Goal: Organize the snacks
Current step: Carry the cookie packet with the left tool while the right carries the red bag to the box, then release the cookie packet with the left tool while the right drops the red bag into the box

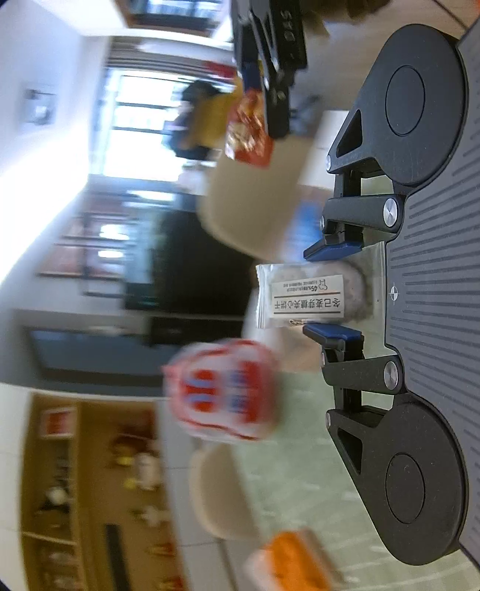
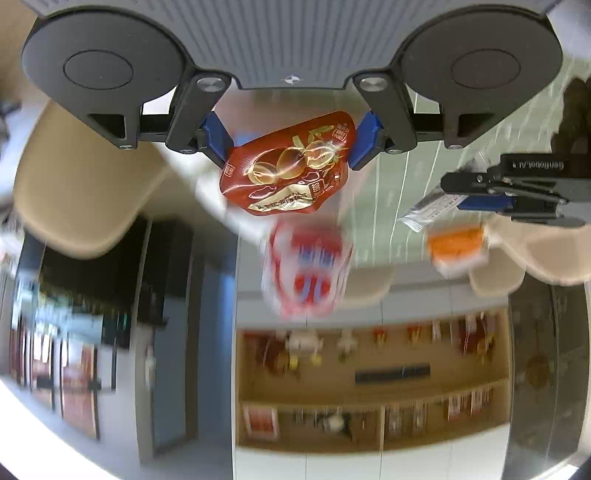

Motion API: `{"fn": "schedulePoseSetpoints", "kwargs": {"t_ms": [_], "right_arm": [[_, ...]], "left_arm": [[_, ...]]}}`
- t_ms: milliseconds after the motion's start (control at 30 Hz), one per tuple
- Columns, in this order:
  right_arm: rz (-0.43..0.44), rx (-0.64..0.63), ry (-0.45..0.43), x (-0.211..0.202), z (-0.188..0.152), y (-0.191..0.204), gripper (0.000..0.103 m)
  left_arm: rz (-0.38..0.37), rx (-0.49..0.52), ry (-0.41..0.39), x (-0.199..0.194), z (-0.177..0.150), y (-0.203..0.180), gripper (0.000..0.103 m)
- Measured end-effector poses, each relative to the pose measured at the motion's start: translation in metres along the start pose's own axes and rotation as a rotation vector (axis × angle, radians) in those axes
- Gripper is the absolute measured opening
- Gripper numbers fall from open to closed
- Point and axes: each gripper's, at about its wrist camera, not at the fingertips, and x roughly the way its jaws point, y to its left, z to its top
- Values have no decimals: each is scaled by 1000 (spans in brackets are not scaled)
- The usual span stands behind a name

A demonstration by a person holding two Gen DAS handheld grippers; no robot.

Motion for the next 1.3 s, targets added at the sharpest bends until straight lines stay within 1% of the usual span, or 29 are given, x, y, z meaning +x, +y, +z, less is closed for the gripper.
{"fn": "schedulePoseSetpoints", "kwargs": {"t_ms": [33, 100, 133, 167, 233, 300, 333, 367, 400, 433, 467, 533, 633, 700, 733, 767, 833, 900, 967, 1067, 1133, 1200, 1300], "right_arm": [[-3, 5, -9, 6, 18, -5, 69], [-13, 26, -13, 24, 53, -15, 69], [-21, 40, -17, 34, 65, -19, 69], [-34, 52, -23, 45, 74, -23, 69], [-71, 68, -3, 69, 81, -29, 69], [-66, 108, 54, 97, 78, -36, 69], [-46, 134, 89, 112, 74, -39, 69], [-29, 155, 118, 124, 69, -41, 69], [-17, 174, 144, 136, 65, -44, 69], [-6, 194, 175, 151, 61, -45, 69], [1, 207, 197, 162, 57, -45, 69], [12, 229, 245, 188, 49, -42, 69], [-16, 226, 312, 225, 36, -34, 69], [-32, 226, 374, 252, 27, -31, 74], [-18, 237, 417, 264, 21, -33, 77], [-6, 253, 445, 273, 17, -35, 79], [-22, 273, 428, 275, 13, -38, 80], [-5, 292, 396, 266, 16, -42, 80], [30, 326, 334, 249, 23, -48, 80], [65, 349, 241, 214, 37, -52, 81], [60, 327, 189, 190, 43, -48, 83], [49, 301, 139, 165, 44, -40, 83], [30, 279, 77, 123, 29, -27, 83]], "left_arm": [[-16, -21, -27, 8, 14, 0, 41], [-50, -79, -45, 33, 35, 0, 41], [-52, -112, -48, 48, 40, 2, 41], [-53, -139, -36, 65, 40, 3, 41], [-66, -185, 44, 101, 30, 6, 42], [-102, -247, 182, 139, 8, 12, 42], [-114, -290, 281, 161, -3, 16, 42], [-112, -312, 347, 177, -11, 20, 42], [-106, -320, 382, 189, -18, 24, 43], [-105, -307, 382, 197, -24, 26, 42], [-107, -251, 333, 199, -27, 24, 44], [-104, -195, 325, 203, -27, 23, 46], [-129, -218, 311, 199, -26, 26, 44], [-142, -189, 259, 184, -27, 21, 44], [-136, -175, 237, 175, -29, 21, 46], [-125, -166, 217, 169, -29, 23, 46], [-115, -173, 185, 159, -31, 30, 45], [-110, -209, 129, 145, -31, 41, 45], [-93, -259, 63, 128, -26, 50, 45], [-60, -310, -5, 100, -21, 53, 45], [-35, -296, -32, 81, -19, 46, 45], [9, -277, -36, 62, -19, 36, 45], [65, -228, -30, 28, -29, 10, 45]]}}
